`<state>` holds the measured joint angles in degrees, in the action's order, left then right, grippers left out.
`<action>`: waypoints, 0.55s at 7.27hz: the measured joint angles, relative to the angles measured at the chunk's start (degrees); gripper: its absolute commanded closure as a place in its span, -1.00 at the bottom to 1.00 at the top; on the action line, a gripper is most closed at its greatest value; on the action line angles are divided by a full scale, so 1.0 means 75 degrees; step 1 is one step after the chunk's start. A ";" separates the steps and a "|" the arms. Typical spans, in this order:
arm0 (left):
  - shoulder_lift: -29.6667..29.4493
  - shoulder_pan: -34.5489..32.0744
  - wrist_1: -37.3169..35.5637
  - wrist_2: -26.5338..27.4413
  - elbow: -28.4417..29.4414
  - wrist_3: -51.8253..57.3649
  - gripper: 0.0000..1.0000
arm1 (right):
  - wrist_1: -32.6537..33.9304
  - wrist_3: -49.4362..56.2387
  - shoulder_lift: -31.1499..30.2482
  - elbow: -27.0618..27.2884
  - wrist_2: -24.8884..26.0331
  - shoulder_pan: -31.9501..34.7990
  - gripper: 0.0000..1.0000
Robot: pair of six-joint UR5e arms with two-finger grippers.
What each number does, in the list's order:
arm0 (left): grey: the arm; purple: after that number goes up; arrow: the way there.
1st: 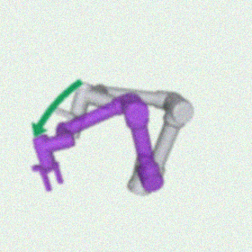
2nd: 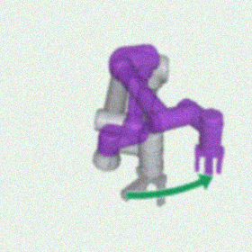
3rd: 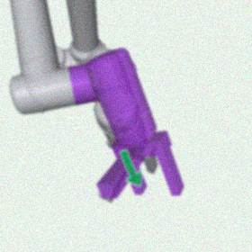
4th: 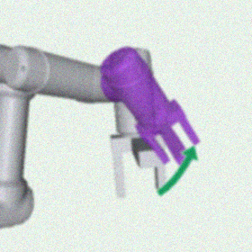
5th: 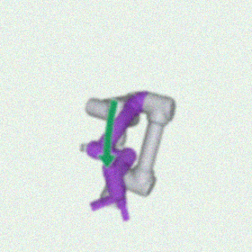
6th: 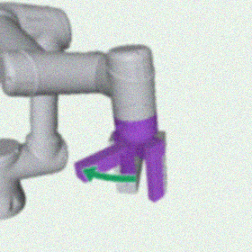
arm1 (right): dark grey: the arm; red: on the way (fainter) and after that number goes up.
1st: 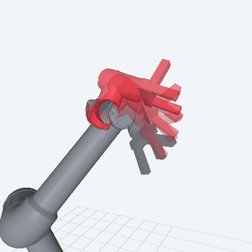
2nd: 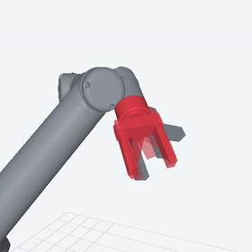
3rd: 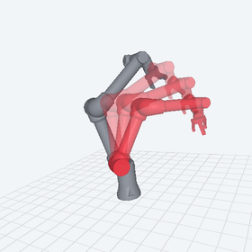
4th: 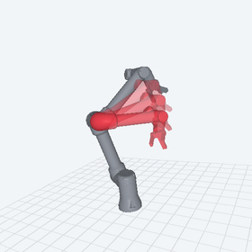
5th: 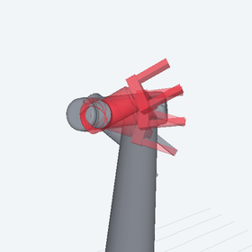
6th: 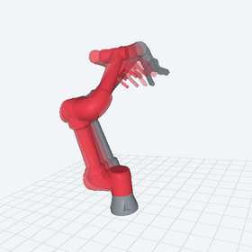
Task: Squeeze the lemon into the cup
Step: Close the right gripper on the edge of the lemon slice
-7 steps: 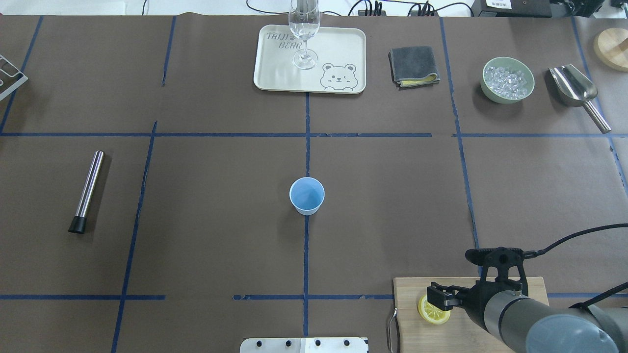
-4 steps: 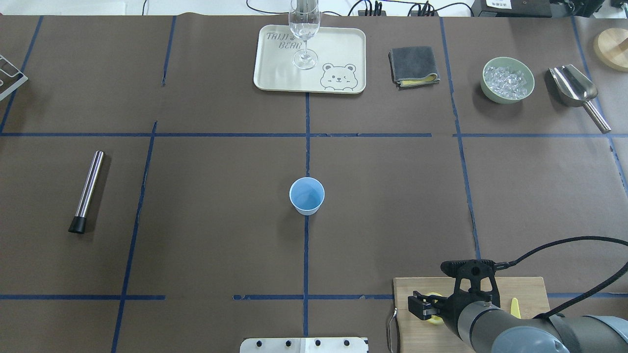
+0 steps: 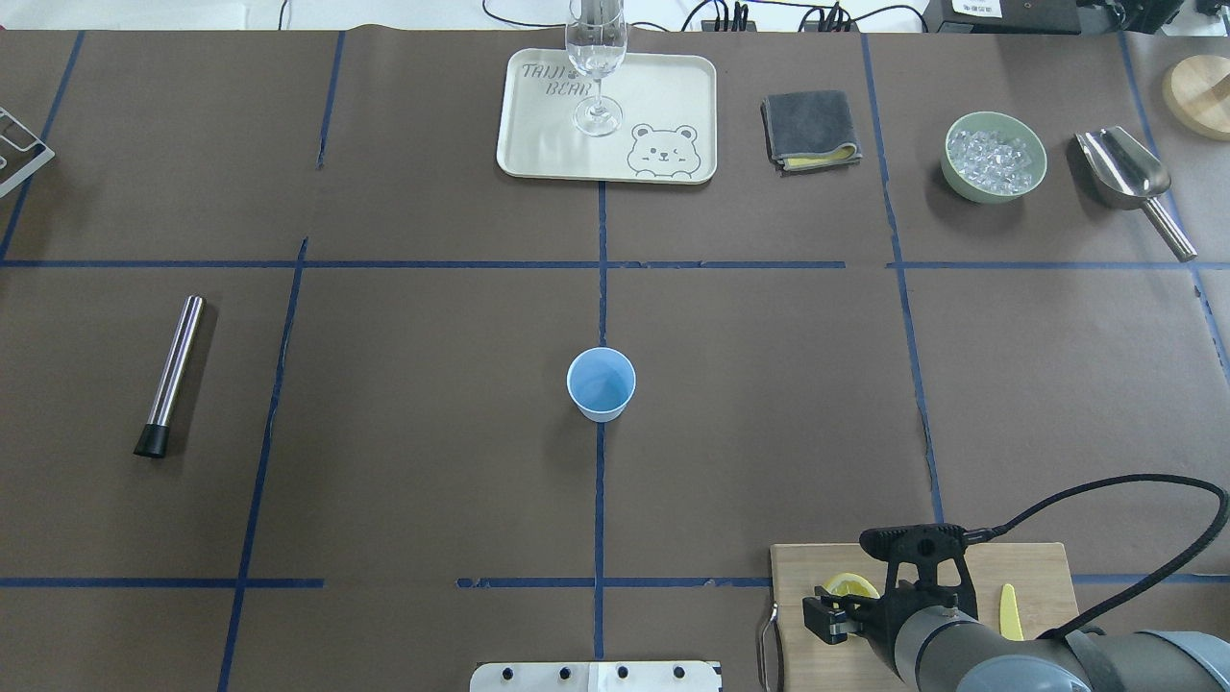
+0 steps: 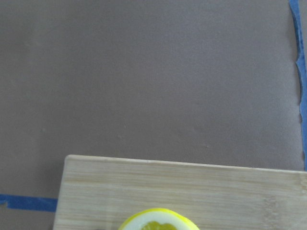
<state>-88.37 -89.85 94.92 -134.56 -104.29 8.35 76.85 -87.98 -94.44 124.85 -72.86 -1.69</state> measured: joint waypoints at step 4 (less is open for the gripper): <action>0.0005 -0.0008 0.0000 0.0000 -0.0016 0.0000 -1.00 | 0.0022 0.0000 0.0090 -0.0009 -0.0003 -0.0149 -0.83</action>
<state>-88.33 -89.91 94.92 -134.56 -104.41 8.35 77.01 -87.98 -93.77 124.78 -72.88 -2.81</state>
